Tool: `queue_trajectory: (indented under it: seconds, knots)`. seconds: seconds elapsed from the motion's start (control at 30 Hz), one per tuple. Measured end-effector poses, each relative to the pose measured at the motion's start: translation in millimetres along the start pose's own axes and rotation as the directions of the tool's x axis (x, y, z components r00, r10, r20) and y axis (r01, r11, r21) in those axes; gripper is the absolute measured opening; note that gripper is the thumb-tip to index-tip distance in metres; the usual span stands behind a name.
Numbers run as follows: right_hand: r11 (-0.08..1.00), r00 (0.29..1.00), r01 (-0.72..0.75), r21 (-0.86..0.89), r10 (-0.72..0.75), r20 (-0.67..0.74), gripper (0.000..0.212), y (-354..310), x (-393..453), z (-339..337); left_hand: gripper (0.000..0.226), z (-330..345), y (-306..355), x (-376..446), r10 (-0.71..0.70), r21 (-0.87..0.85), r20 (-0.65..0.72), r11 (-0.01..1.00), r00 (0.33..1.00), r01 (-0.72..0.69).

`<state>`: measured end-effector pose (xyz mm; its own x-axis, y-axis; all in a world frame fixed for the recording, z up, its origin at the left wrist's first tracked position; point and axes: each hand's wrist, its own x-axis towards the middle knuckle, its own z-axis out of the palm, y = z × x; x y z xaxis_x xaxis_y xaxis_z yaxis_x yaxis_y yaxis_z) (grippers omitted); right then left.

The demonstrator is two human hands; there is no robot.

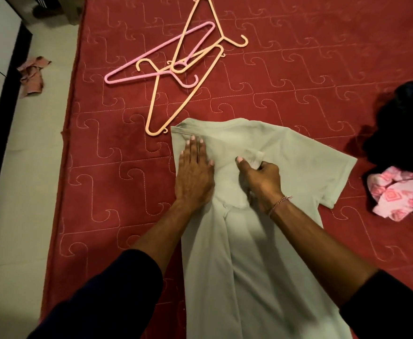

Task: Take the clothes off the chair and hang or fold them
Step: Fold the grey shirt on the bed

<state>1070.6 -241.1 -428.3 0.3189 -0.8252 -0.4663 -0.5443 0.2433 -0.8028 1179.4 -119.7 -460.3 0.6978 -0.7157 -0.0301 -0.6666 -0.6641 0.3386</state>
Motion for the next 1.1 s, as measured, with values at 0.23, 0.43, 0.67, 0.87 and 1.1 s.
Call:
queue_trajectory:
  seconds: [0.23,0.43,0.67,0.87,1.1]
  knots:
    - [0.905,0.935,0.271,-0.329,-0.329,-0.132,0.036,-5,-13,5,0.067,4,-5,2,0.003,0.059,-0.024,0.998,1.0,-0.001]
    - [0.827,0.952,0.158,-0.539,-0.273,-0.141,0.042,-12,-13,5,0.079,0,-8,3,-0.017,0.138,-0.021,0.99,1.0,0.02]
    - [0.943,0.98,0.031,-0.331,-0.094,-0.177,0.052,-4,-41,7,0.084,-22,-22,13,-0.011,0.214,0.051,0.977,0.999,0.0]
    - [0.858,0.915,0.287,-0.426,-0.377,-0.143,0.041,-13,-73,23,0.064,-39,-36,23,0.017,0.114,0.03,0.993,0.999,-0.02]
    - [0.519,0.786,0.596,-0.613,-0.535,0.311,0.072,-6,-110,62,0.088,-68,-39,16,-0.302,-0.791,0.299,0.452,0.905,0.412]
